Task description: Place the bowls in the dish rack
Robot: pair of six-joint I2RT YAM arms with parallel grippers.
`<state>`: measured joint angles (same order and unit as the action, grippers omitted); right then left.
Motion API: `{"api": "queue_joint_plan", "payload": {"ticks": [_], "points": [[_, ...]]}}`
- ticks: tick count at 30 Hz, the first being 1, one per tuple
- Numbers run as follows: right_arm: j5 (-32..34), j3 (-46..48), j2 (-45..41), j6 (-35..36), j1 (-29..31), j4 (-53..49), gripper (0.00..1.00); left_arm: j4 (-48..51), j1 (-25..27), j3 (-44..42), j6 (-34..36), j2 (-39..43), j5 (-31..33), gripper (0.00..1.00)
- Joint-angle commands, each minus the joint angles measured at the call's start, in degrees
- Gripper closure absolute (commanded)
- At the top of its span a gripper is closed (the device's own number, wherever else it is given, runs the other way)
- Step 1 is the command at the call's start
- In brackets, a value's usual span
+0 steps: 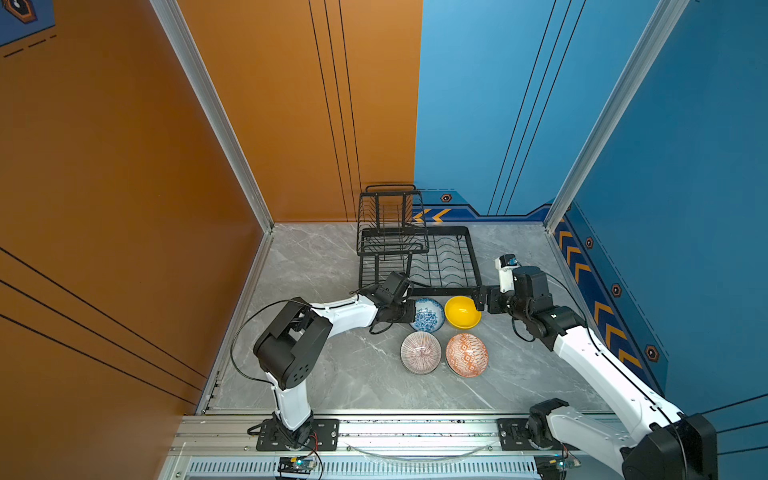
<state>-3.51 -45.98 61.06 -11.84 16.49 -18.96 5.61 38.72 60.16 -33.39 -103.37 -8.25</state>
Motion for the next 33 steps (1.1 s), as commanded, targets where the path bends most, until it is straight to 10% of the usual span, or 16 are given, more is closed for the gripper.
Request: {"api": "queue_joint_plan", "payload": {"ticks": [1, 33], "points": [[-1.5, 1.1, -1.3, 0.3, -0.6, -0.5, 0.0, -2.4, 0.4, 0.0, -0.3, -0.2, 1.9, 0.94], [-10.7, -2.9, -2.5, -0.6, 6.6, -1.4, 0.0, 0.5, 5.8, -5.1, 5.3, 20.9, 21.0, 1.0]]}}
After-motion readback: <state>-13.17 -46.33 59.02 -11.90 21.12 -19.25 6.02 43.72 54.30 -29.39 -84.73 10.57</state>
